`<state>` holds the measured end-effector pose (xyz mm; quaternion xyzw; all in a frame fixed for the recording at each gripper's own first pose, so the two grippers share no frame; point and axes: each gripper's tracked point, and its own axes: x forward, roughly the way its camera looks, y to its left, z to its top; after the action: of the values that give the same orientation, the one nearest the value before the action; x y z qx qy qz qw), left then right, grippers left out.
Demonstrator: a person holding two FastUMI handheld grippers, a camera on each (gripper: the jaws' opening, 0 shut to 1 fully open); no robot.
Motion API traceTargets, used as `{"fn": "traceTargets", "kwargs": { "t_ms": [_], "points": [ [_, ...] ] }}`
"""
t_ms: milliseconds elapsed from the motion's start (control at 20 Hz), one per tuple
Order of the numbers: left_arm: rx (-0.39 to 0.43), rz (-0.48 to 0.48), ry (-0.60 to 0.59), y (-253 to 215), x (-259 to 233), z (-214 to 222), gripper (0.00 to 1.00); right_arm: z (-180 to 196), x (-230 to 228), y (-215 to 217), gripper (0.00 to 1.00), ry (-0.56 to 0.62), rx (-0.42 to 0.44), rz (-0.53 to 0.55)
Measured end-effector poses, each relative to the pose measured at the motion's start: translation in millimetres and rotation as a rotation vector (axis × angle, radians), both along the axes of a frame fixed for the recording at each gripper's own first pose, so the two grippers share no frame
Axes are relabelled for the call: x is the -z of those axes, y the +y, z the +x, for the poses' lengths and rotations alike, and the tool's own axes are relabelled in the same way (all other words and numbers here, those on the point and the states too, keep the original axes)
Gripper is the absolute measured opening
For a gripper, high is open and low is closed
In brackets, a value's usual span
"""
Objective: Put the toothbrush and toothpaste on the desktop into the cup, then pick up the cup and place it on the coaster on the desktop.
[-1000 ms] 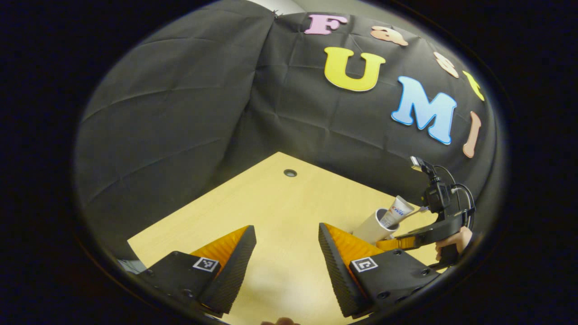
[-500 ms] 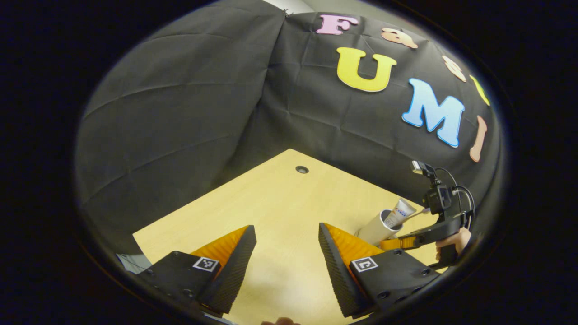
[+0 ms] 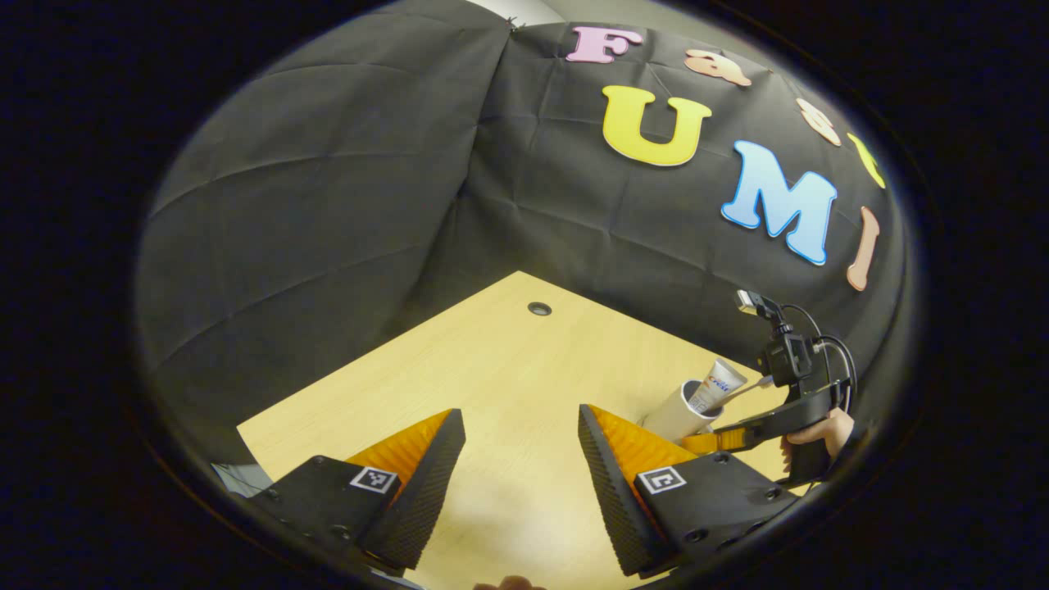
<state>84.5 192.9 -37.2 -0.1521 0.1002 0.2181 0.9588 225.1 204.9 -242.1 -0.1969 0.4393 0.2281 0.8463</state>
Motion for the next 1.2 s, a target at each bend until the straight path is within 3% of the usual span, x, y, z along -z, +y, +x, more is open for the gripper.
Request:
{"fn": "traceTargets", "kwargs": {
  "t_ms": [250, 300, 350, 400, 500, 550, 600, 700, 850, 1200],
  "points": [
    [0.000, 0.003, -0.003, -0.4, -1.6, -3.7, 0.91, 0.2, 1.8, -5.4, 0.30, -0.001, 0.006, -0.022],
    [0.001, 0.004, -0.004, -0.8, -2.5, -3.7, 0.91, -1.6, 0.4, -3.4, 0.34, 0.008, 0.006, -0.016],
    [0.004, 0.005, -0.003, -1.9, -2.4, -4.3, 0.91, -0.6, -1.9, -3.0, 0.48, -0.001, 0.010, -0.016],
    [0.007, 0.006, -0.001, -3.2, -2.2, -3.7, 0.85, 0.2, -4.4, -2.3, 0.47, -0.010, 0.012, -0.011],
    [0.019, 0.008, 0.001, -4.7, -4.8, 0.7, 0.85, -2.9, -9.0, 0.0, 0.50, -0.008, 0.016, 0.014],
    [0.026, 0.009, 0.001, -6.7, -5.1, 0.0, 0.97, -3.5, -12.1, -0.3, 0.59, -0.013, 0.021, 0.018],
    [0.036, 0.011, 0.000, -9.5, -6.4, 2.1, 0.85, -2.9, -15.8, -1.9, 0.60, -0.023, 0.023, 0.020],
    [0.064, 0.016, 0.001, -17.0, -8.9, 8.5, 0.91, -3.0, -23.4, -7.4, 0.60, -0.045, 0.032, 0.023],
    [0.118, 0.034, 0.002, -33.2, -13.4, 16.9, 0.91, -8.9, -32.8, -14.9, 0.99, -0.058, 0.047, 0.047],
    [0.278, 0.091, -0.018, -85.7, -33.6, 42.1, 0.91, -41.2, -64.4, -67.8, 0.99, -0.139, 0.154, 0.100]
  ]
}}
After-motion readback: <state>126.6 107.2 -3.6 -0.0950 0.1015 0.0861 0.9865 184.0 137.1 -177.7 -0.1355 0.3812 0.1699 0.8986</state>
